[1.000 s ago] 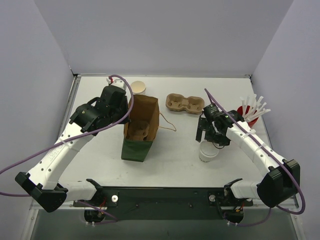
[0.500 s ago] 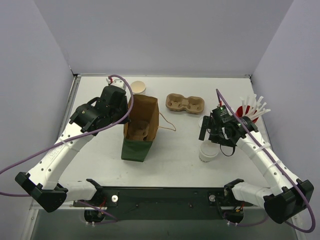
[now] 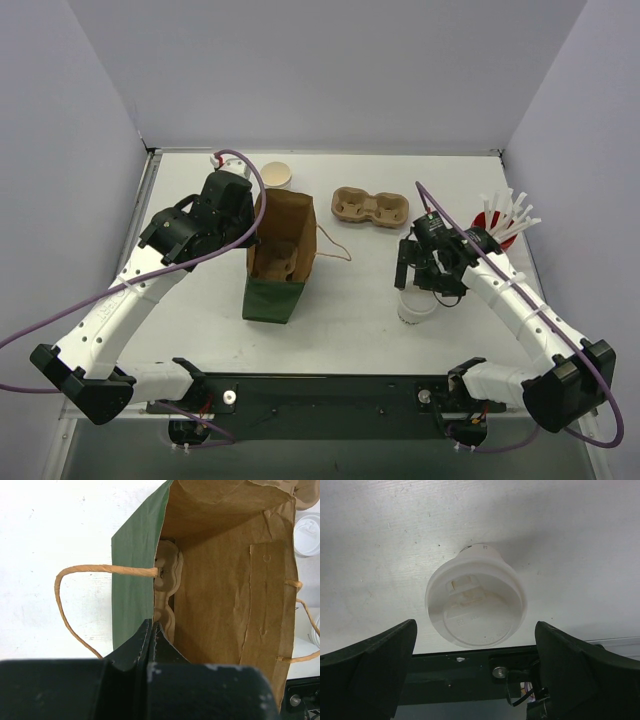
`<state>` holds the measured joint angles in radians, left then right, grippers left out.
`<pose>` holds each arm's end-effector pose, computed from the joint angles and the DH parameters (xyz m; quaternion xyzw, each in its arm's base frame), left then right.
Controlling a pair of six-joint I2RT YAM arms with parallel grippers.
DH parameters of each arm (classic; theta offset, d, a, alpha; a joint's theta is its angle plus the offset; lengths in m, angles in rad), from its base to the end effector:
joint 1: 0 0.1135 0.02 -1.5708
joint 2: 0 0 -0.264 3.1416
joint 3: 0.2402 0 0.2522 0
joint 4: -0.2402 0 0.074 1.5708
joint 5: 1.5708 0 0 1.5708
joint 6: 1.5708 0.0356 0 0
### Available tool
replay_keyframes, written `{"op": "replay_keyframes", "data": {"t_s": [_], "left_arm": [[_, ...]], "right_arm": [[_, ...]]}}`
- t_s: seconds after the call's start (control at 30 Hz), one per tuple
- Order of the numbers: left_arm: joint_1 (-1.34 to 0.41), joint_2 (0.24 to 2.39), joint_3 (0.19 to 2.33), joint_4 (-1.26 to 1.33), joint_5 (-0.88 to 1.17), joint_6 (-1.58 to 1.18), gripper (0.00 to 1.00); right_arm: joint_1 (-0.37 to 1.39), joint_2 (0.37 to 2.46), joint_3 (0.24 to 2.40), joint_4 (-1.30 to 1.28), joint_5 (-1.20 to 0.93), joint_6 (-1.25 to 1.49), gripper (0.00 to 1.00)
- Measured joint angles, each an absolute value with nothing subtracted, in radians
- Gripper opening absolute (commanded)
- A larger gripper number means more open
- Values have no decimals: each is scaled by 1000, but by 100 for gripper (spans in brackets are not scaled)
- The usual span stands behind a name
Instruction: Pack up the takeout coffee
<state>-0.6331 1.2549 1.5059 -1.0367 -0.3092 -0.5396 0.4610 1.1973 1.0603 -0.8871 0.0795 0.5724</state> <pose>0.1972 -0.1313 0.4071 -0.0162 0.9147 -0.0906 0.3936 0.2085 0.1004 0.2918 0.0643 0.9600 0.1000 0.2534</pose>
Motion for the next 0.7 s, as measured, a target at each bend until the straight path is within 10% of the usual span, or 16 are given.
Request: {"op": "replay_keyframes", "data": {"t_s": [0.7], "left_arm": [[-633,1259,1523,-1044,-310,-542,0]], "right_arm": [[492,1257,1029,-854,74,437,94]]}}
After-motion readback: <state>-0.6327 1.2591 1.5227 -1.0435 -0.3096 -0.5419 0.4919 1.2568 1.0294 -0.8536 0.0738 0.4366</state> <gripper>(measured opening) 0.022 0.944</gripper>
